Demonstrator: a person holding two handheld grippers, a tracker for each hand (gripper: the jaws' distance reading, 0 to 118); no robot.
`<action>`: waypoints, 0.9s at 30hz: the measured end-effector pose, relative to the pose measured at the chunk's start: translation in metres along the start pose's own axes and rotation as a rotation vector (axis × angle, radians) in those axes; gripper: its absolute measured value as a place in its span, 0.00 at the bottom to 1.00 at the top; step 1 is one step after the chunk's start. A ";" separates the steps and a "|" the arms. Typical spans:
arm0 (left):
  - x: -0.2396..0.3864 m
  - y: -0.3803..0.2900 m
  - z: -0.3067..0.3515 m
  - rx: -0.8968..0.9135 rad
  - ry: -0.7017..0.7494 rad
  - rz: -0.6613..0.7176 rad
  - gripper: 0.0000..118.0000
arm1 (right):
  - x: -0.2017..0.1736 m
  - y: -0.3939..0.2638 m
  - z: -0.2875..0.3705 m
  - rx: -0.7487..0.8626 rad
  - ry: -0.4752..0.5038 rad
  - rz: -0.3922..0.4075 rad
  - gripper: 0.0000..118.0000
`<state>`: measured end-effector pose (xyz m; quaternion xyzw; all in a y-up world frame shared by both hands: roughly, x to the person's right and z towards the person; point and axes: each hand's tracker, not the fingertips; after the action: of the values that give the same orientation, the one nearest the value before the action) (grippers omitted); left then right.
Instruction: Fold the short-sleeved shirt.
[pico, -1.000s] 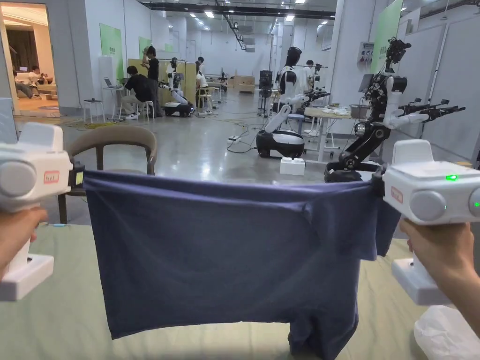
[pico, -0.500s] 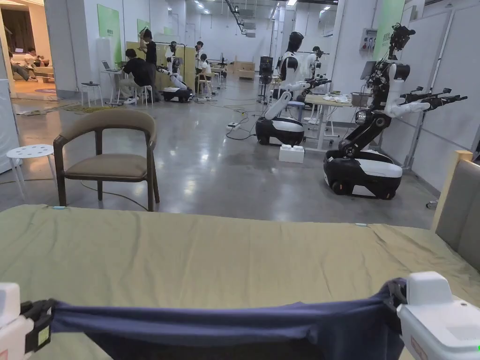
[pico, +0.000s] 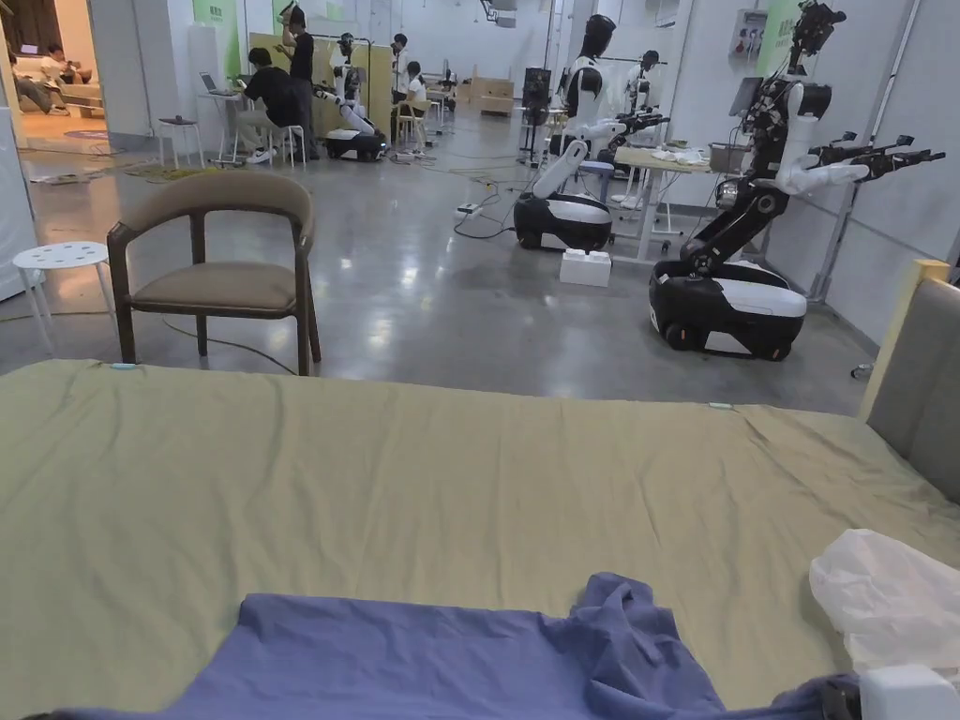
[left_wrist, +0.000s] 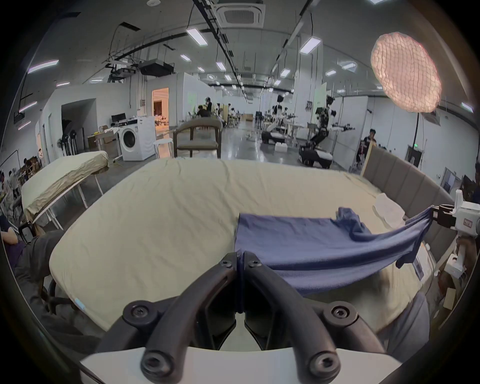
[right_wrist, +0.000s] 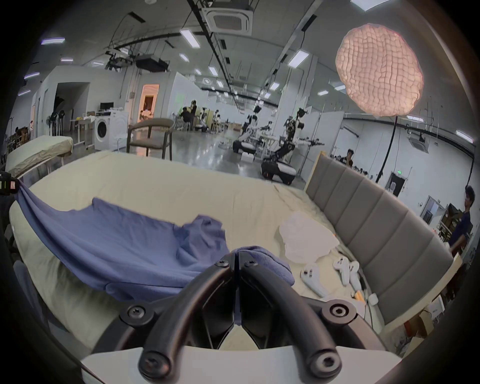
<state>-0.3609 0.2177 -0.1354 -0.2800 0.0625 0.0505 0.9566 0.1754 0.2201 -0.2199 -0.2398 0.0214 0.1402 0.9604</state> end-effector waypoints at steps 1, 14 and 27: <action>-0.003 -0.009 -0.008 -0.031 -0.003 -0.009 0.00 | -0.001 -0.009 -0.002 -0.024 0.006 -0.015 0.00; 0.029 -0.094 -0.088 -0.353 0.010 -0.027 0.00 | -0.021 -0.123 -0.059 -0.347 0.055 -0.064 0.01; 0.051 -0.055 -0.095 -0.092 0.034 -0.061 0.49 | -0.033 -0.058 -0.042 -0.033 0.011 -0.157 0.69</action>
<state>-0.3115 0.1234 -0.1931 -0.3263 0.0675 0.0193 0.9426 0.1613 0.1434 -0.2271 -0.2573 0.0055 0.0634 0.9642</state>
